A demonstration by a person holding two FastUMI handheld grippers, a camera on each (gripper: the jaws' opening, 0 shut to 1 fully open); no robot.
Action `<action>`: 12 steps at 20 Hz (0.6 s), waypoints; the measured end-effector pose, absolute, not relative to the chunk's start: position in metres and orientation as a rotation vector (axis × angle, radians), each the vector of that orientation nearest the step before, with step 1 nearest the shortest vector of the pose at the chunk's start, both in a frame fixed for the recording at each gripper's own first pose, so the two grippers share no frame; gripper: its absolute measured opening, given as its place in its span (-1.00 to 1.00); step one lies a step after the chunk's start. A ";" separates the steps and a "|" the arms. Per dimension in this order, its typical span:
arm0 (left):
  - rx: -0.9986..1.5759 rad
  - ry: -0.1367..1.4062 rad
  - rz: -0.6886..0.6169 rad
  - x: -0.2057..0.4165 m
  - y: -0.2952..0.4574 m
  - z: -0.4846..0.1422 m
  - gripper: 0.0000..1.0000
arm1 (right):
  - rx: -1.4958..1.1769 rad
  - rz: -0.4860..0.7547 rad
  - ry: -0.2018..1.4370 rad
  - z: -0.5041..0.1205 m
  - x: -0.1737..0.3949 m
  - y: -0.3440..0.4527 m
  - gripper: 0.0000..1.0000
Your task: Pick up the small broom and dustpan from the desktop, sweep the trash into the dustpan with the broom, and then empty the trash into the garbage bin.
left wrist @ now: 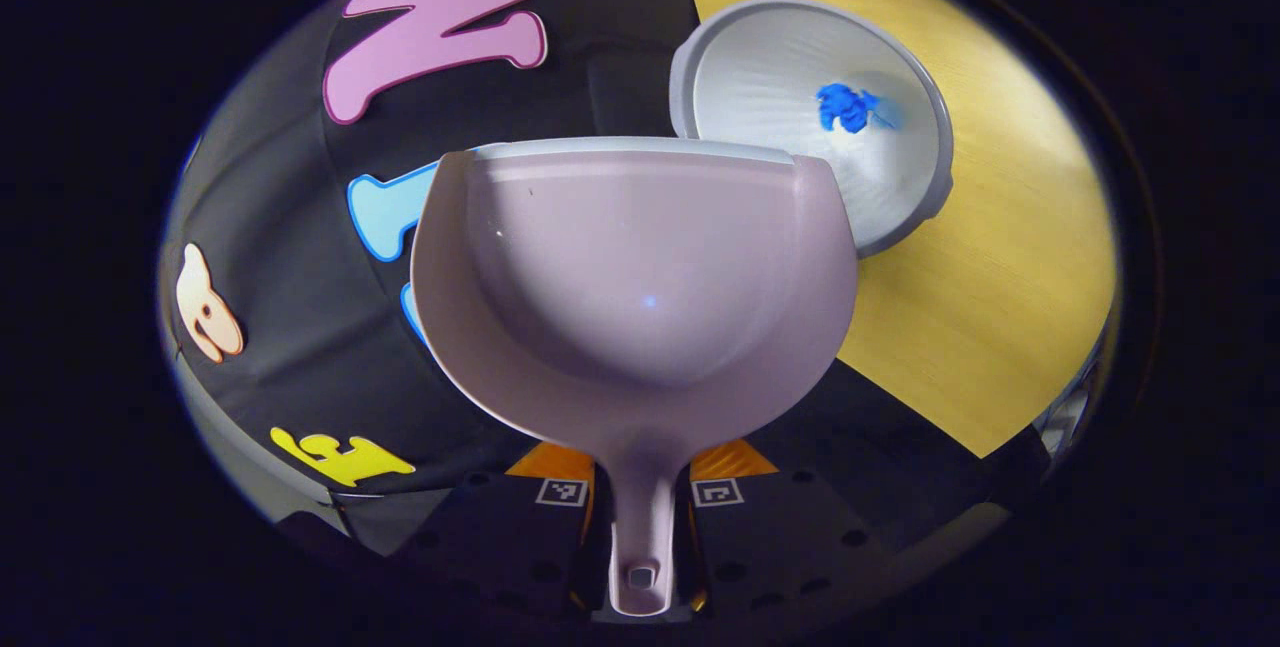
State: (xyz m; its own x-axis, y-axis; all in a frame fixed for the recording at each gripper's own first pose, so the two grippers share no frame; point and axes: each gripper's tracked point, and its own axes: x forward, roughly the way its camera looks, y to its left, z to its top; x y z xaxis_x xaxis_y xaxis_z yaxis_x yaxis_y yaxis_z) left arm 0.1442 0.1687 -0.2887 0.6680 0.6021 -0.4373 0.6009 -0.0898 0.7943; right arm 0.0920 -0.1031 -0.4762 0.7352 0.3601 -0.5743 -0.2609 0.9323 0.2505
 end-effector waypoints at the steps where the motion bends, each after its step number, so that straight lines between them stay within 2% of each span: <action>1: 1.720 0.932 0.001 0.146 0.167 -0.288 -0.57 | 0.142 0.329 0.668 -0.479 0.092 -0.105 -0.51; 5: 1.364 0.808 -0.026 0.134 0.146 -0.307 -0.58 | 0.021 0.230 0.649 -0.475 0.099 -0.123 -0.51; 12: 0.766 0.529 -0.103 0.132 0.073 -0.294 -0.58 | -0.017 0.134 0.426 -0.415 0.119 -0.124 -0.50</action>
